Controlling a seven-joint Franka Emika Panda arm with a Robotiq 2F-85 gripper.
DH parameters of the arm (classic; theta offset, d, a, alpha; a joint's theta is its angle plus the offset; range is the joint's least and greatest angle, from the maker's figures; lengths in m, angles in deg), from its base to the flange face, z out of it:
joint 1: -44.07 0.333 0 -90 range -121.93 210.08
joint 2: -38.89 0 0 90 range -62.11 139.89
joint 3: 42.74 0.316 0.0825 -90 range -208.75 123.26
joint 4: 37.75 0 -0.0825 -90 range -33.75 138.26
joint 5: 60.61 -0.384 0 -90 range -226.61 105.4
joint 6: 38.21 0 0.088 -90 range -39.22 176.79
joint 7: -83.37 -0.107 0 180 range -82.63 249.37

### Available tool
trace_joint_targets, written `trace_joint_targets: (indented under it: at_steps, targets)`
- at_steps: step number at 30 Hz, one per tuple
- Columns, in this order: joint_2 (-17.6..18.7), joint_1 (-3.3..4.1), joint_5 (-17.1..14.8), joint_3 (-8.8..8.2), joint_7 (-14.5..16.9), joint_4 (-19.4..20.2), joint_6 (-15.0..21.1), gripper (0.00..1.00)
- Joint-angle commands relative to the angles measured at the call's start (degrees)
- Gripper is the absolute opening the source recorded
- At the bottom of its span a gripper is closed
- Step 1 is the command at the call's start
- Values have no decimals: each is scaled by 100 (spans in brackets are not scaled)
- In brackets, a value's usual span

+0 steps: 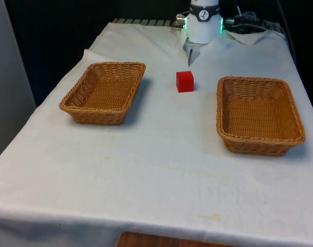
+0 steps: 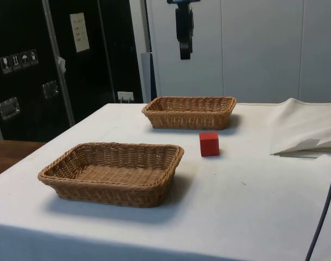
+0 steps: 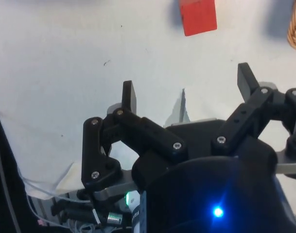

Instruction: Pick up the red cube and place it into the right basket.

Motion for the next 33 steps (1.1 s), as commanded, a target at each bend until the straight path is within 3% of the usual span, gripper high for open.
trace_joint_targets:
  at_steps: [1, 9, 10, 13, 16, 17, 20, 25, 26, 33]
  targets:
    - [-46, -29, 52, -6, 23, 86, 126, 100]
    - [-34, -86, 17, -178, 327, 516, 676, 100]
    - [-6, -69, 0, -149, 281, 441, 556, 100]
    - [-17, -92, -6, -281, 476, 699, 917, 100]
    - [0, -92, -17, -367, 584, 837, 1094, 100]
    - [0, -92, -6, -338, 539, 779, 985, 100]
    - [40, -92, -29, -447, 688, 963, 1278, 100]
    - [201, -86, -40, -584, 900, 1175, 1673, 100]
    - [189, -97, -11, -556, 854, 1140, 1576, 100]
    - [510, -80, -86, -733, 1129, 1358, 2194, 100]
